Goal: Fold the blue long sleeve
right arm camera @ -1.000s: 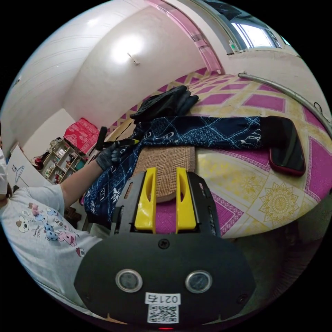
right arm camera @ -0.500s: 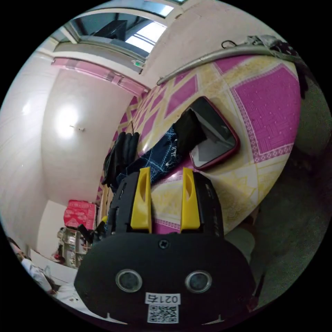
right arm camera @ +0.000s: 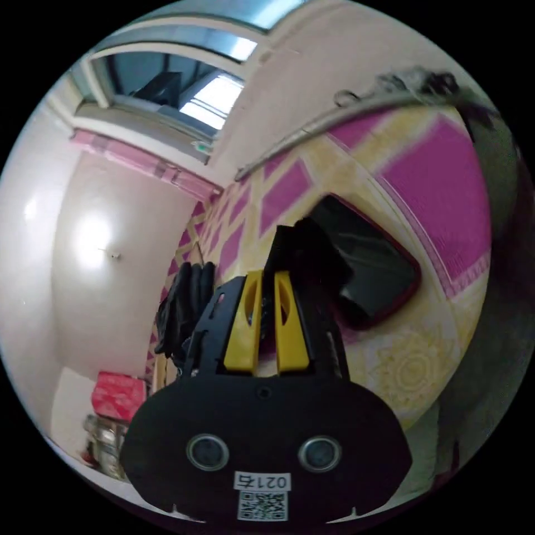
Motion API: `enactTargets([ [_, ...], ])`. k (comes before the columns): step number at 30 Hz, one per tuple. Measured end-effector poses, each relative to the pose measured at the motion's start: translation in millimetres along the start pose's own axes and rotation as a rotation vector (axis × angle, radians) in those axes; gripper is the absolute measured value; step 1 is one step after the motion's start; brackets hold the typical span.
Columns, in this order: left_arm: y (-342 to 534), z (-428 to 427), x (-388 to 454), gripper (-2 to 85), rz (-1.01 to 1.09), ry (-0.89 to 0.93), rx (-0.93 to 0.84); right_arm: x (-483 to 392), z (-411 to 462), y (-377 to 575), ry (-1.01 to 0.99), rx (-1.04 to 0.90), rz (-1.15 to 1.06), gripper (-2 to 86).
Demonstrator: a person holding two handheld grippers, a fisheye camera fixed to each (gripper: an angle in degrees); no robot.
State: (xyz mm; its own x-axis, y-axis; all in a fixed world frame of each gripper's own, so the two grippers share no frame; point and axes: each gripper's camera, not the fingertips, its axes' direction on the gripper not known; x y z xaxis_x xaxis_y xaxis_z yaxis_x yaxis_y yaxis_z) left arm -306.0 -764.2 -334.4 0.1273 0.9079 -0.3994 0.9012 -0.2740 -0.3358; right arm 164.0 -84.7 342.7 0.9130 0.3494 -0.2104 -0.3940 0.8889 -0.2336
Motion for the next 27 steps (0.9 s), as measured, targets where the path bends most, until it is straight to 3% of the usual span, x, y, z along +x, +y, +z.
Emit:
enactTargets([
  [6,27.4,-53.1,-13.8,-0.9,-0.034,-0.068,-0.004,-209.7,-18.3,93.3,-0.118,0.079,-0.686,1.9],
  [8,37.0,-68.7,-18.0,-0.9,-0.050,-0.081,-0.009,-303.8,-11.4,165.6,-0.201,0.038,-0.955,1.8],
  [14,75.5,-121.9,-30.5,-0.9,-0.103,-0.106,0.000,-464.2,56.1,375.8,-0.405,-0.204,-1.350,1.8],
  [18,101.8,-161.3,-38.5,-0.9,-0.148,-0.112,0.042,-503.7,126.3,513.7,-0.386,-0.330,-1.518,2.0],
  [20,111.6,-177.2,-42.3,-0.9,-0.167,-0.111,0.056,-506.8,180.4,598.7,-0.370,-0.481,-1.594,2.2],
  [27,145.2,-234.5,-57.3,-0.9,-0.226,-0.135,0.071,-486.0,259.2,730.1,-0.274,-0.671,-1.700,5.2],
])
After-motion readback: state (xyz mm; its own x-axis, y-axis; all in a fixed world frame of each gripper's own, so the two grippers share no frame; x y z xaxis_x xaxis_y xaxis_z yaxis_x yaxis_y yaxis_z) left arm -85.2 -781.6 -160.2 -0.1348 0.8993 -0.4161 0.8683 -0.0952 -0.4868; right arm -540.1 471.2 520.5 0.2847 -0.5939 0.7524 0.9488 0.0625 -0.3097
